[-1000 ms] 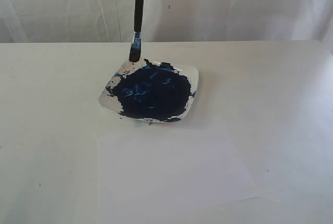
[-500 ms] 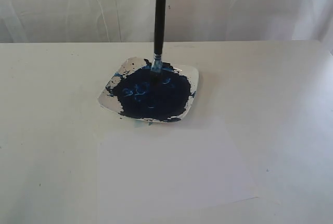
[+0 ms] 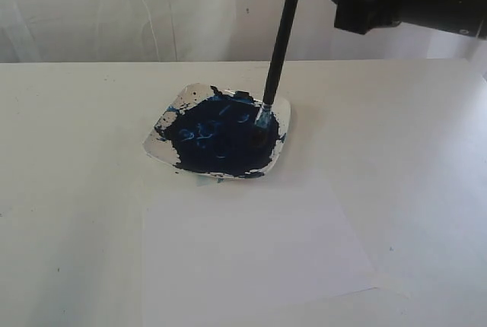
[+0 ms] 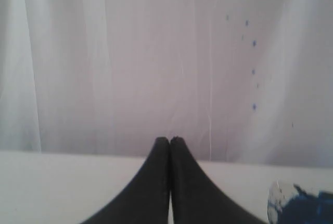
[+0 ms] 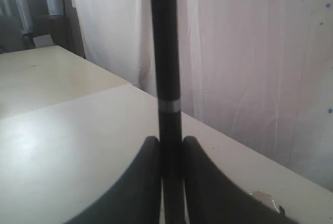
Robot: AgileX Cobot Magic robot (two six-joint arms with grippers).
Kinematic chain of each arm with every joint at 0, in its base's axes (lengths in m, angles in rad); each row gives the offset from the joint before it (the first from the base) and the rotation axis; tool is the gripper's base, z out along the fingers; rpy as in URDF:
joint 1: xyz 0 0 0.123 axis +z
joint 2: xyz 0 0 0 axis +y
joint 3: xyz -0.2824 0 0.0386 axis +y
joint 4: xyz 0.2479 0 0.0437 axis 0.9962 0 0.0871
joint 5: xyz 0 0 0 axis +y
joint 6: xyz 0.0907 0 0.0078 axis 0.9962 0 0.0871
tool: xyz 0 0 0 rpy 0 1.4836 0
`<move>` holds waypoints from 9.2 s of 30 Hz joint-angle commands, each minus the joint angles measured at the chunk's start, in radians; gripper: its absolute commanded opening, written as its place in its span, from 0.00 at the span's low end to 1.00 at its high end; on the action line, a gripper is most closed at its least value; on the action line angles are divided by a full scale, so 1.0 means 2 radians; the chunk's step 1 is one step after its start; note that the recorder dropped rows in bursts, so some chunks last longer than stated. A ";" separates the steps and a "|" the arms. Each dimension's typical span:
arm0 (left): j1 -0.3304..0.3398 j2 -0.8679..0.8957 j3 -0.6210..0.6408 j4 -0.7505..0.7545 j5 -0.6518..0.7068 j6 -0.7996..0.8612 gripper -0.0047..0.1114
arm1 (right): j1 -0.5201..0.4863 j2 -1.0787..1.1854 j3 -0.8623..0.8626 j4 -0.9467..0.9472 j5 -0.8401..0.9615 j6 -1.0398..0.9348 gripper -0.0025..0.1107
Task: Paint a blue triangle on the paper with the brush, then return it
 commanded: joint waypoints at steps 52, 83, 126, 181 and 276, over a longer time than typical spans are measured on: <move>-0.200 0.820 -0.354 -0.528 0.479 0.960 0.04 | -0.003 0.129 0.004 -0.004 -0.148 -0.055 0.02; -0.256 0.846 -0.354 -0.435 0.413 0.877 0.04 | -0.003 0.155 0.004 -0.038 -0.157 -0.077 0.02; -0.256 0.851 -0.354 -0.428 0.415 0.877 0.04 | 0.051 0.248 0.004 0.077 -0.193 -0.216 0.02; -0.256 0.851 -0.354 -0.428 0.418 0.877 0.04 | 0.001 0.251 0.004 0.054 -0.120 -0.232 0.02; -0.256 0.851 -0.354 -0.428 0.431 0.875 0.04 | 0.247 0.172 0.044 0.639 0.152 -0.488 0.02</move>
